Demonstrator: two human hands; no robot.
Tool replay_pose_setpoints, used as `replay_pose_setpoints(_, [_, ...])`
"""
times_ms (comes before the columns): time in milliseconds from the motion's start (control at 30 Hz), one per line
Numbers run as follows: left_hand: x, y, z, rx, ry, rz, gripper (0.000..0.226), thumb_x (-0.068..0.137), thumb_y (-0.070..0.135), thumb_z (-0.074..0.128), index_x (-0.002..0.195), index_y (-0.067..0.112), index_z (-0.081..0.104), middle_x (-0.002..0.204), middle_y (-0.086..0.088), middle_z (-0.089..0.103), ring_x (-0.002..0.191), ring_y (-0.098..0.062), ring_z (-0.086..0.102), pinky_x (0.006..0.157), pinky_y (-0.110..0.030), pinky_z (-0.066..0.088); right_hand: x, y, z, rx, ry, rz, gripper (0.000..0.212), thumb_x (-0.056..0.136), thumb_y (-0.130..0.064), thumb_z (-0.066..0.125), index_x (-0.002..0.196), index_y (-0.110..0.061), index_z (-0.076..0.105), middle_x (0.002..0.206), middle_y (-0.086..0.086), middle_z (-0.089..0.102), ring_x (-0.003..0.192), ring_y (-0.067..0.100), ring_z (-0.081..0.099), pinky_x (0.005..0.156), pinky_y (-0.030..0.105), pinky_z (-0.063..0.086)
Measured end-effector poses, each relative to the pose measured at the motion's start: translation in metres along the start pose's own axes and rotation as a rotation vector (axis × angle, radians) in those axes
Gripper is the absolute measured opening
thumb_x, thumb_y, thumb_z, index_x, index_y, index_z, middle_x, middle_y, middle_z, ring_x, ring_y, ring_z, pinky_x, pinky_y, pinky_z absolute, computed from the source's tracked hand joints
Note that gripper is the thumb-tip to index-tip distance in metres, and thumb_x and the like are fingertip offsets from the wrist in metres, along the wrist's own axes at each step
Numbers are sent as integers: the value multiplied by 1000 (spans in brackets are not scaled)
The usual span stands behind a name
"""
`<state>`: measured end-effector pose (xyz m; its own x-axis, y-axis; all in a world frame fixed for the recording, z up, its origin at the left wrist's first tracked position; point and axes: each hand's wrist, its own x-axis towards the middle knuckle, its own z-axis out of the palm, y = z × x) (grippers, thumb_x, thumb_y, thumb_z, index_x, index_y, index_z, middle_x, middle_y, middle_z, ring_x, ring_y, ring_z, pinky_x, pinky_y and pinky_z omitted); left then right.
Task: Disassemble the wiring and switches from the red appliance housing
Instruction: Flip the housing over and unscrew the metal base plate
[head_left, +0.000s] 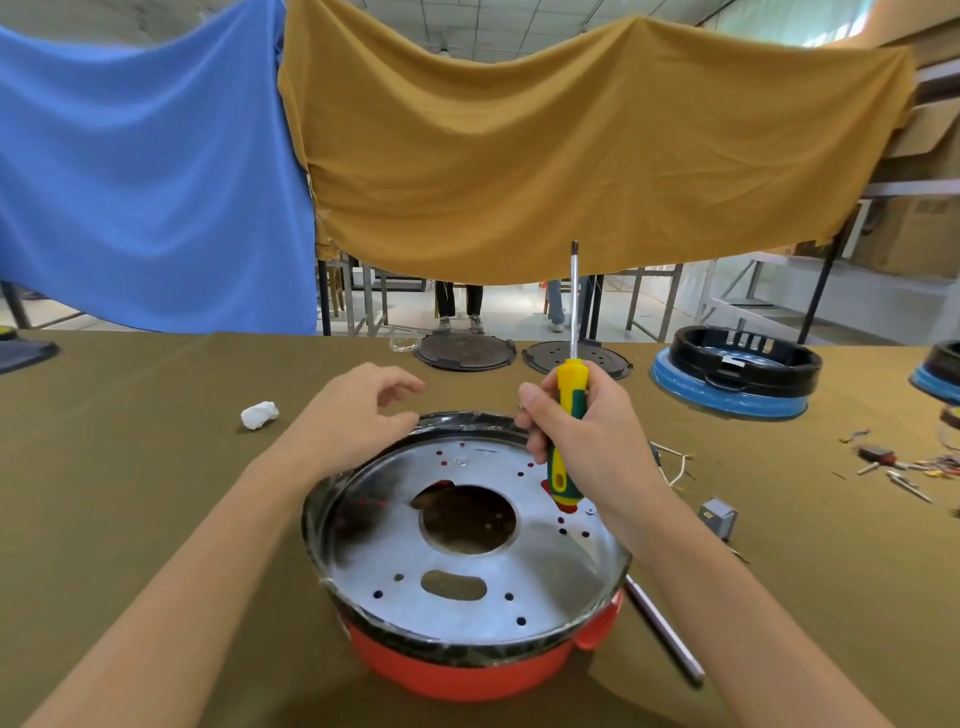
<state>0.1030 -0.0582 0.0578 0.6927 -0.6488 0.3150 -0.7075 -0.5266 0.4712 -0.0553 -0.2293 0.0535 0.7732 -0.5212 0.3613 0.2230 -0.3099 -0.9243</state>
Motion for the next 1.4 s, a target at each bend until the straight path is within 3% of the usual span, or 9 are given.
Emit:
replay_pose_setpoints(67, [0,-9,3,3,-161,-112,33,93,27,64,126,30,58,115,9,61,102,-11,58,88,-26,43,1,0,-3,2,10,36,15,97,-19,64,99,-8,55,71,2,70,57,11,64,59,22,56])
replay_pose_setpoints(133, [-1,-14,6,-49,-264,-179,18,94,24,61,111,29,66,104,10,68,93,-11,63,80,-26,47,2,-1,-5,48,13,87,16,94,-16,68,100,-7,56,73,5,70,64,14,70,63,23,57])
replay_pose_setpoints(233, [0,-18,3,-129,-257,-216,17,95,18,58,94,31,70,89,8,73,86,-11,68,80,-32,53,4,-2,-9,135,49,143,18,89,-8,73,99,-6,59,79,5,74,73,16,75,64,22,59])
replay_pose_setpoints(500, [5,-35,-10,-255,-193,-344,18,93,15,61,94,28,72,81,6,76,78,-15,73,74,-33,55,15,0,-42,53,70,137,22,84,-2,76,92,-8,57,80,7,75,78,23,76,74,32,62])
replay_pose_setpoints(733, [2,-42,-4,-311,-294,-406,27,93,16,58,85,35,76,84,11,76,86,-15,71,79,-34,51,13,-6,-90,-735,-367,215,16,86,-1,69,91,-4,54,76,10,74,69,21,74,69,36,63])
replay_pose_setpoints(833, [-2,-36,-3,-282,-279,-405,24,94,16,54,84,30,71,90,4,73,86,-15,68,75,-31,49,7,-14,-114,-916,-398,286,18,85,-7,70,94,-7,54,74,8,74,65,19,73,69,37,63])
replay_pose_setpoints(967, [-8,-27,-2,-248,-274,-367,21,94,16,51,97,21,70,100,-2,72,93,-22,67,89,-39,49,-4,-15,-133,-1127,-482,462,24,84,-7,67,104,3,58,79,13,75,63,18,69,68,38,62])
replay_pose_setpoints(1267, [-20,-21,-9,-301,-220,-421,19,95,11,55,95,12,74,92,-8,76,88,-27,72,88,-43,55,-19,9,-129,-1102,-403,471,12,92,-10,62,98,-1,59,74,9,73,60,19,68,66,34,60])
replay_pose_setpoints(1400, [-24,-23,-19,-371,-216,-446,18,98,13,55,98,11,73,88,-6,77,79,-25,74,67,-33,54,-19,-5,-130,-844,-214,331,20,97,-19,63,95,0,57,70,9,70,51,15,65,52,29,58])
